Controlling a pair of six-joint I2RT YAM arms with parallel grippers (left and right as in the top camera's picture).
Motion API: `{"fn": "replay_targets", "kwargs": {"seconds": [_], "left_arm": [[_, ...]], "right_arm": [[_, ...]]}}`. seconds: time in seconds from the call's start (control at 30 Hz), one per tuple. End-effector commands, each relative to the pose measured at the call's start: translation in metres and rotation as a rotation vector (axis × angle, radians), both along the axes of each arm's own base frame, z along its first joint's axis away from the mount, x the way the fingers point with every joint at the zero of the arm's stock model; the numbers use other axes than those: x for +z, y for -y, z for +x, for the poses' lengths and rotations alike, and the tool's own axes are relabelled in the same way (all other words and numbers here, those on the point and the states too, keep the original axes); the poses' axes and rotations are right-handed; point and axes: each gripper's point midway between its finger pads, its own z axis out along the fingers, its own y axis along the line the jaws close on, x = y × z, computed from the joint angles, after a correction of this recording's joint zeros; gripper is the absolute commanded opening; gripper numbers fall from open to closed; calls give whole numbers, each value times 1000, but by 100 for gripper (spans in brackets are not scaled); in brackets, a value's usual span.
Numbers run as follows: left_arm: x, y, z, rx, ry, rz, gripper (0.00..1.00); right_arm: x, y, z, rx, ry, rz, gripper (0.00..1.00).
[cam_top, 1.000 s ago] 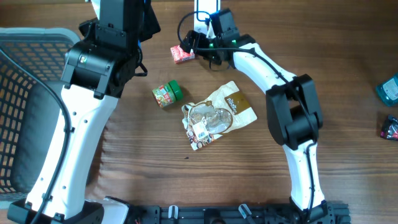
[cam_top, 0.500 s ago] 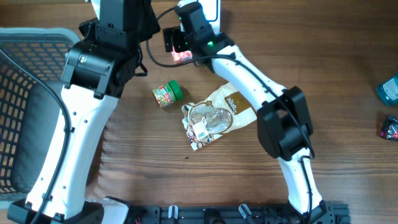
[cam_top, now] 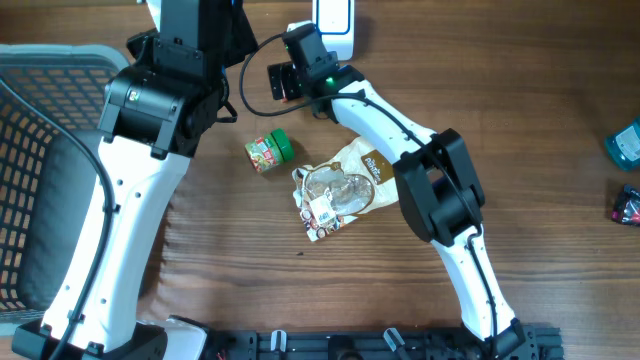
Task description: Scan the item barcode
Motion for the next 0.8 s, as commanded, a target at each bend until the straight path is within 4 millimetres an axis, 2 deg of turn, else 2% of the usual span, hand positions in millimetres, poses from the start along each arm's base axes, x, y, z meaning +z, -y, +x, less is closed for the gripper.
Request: {"fn": "replay_targets", "kwargs": {"seconds": [0.0,0.13,0.3,0.43,0.77], "left_arm": [[12,-6,-5,24,35,-7,100],[12,-6,-5,24,35,-7,100],[12,-6,-5,24,35,-7,100],[12,-6,-5,24,35,-7,100],[12,-6,-5,24,35,-7,100]], "right_arm": [[-9,-14,-8,51,-19,0,100],[-16,-19,-12,68,-26,-11,100],[-41,-20,-12,70,-44,-25,100],[-51,-20,-12,70,-51,-30,100],[-41,-22,0,83,30,-49,100]]}}
